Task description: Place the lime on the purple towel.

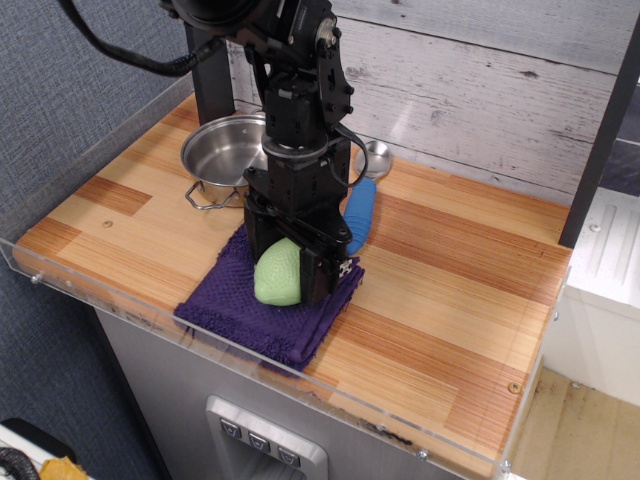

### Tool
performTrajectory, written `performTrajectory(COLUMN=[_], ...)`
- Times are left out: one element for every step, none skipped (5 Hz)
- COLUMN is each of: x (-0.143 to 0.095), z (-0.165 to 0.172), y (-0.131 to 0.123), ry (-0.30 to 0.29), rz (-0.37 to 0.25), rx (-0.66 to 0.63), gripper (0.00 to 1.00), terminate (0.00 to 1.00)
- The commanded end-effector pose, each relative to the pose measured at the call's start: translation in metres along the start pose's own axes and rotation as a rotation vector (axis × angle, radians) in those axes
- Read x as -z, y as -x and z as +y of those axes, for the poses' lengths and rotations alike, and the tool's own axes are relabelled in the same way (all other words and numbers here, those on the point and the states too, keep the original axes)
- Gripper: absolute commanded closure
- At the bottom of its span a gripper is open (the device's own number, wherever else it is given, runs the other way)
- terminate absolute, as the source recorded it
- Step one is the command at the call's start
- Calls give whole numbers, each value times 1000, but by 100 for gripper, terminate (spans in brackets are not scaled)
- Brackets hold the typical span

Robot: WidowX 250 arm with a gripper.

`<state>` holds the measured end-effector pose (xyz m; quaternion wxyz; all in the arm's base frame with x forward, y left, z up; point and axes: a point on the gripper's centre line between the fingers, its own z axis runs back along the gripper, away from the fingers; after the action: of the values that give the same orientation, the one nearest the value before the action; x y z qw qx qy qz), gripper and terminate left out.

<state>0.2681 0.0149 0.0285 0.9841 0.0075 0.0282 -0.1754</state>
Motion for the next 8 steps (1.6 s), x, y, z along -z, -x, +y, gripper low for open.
performTrajectory(x=[-57,-82,-106,-118,-120,-119,-118,-112], z=[-12,-16,-15,-13,-8,-5,-4,-3], y=[-7,-16,-20,-21,-19,-17,-18,-17], ry=[-25,-51,-56,-48,-58,-48,-48,-35], rz=[-135,-166,-202,-235,-262,-280,-280,-284], rx=[-3,-14,-62,-143,-231,-268,-268,-288], gripper=[0,0,0,0,0,0,0,0], terminate=[0,0,0,0,0,0,0,0])
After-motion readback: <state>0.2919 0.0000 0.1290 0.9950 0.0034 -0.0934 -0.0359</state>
